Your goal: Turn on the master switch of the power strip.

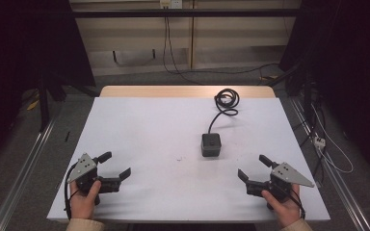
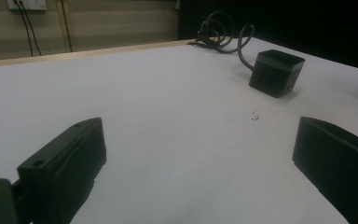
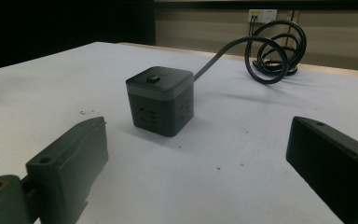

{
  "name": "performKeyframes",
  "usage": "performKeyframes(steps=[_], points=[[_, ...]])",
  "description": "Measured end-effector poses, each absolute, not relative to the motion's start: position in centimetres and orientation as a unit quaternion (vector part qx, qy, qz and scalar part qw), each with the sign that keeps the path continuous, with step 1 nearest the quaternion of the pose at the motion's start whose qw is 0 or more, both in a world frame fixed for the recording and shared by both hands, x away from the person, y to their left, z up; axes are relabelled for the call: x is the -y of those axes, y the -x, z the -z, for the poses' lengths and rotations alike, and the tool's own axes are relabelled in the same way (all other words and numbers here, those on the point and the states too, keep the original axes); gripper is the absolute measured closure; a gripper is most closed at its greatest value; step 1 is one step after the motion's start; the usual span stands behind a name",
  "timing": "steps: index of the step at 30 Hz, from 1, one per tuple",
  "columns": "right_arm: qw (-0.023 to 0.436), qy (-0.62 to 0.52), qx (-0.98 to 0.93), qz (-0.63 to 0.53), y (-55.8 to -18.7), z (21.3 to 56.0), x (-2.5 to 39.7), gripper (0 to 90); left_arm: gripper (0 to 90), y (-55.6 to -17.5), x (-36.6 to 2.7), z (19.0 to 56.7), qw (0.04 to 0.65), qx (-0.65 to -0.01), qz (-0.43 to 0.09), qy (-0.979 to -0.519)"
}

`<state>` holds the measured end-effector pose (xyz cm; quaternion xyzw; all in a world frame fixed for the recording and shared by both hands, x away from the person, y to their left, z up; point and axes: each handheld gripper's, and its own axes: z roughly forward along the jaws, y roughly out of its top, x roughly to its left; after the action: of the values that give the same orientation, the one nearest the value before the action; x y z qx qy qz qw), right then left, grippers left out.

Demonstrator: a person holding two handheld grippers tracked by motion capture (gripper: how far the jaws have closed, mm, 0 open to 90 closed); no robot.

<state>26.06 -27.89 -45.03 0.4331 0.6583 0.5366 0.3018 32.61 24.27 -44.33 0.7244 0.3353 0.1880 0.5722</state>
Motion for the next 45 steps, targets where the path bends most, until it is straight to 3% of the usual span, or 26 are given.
performKeyframes(steps=[24,35,45], points=[[0.302,-0.419,-0.667,-0.537,-27.3,44.5,27.3,7.4,2.5,-32.7,-24.2,44.3,0.575,-0.334,-0.188,-0.722],[0.293,-0.426,-0.663,-0.542,-28.4,44.1,26.5,12.7,2.5,-32.6,-24.4,44.2,0.578,-0.332,-0.188,-0.722],[0.294,-0.427,-0.658,-0.546,-29.2,43.7,25.7,11.3,2.4,-32.6,-24.2,44.2,0.581,-0.332,-0.186,-0.72]])
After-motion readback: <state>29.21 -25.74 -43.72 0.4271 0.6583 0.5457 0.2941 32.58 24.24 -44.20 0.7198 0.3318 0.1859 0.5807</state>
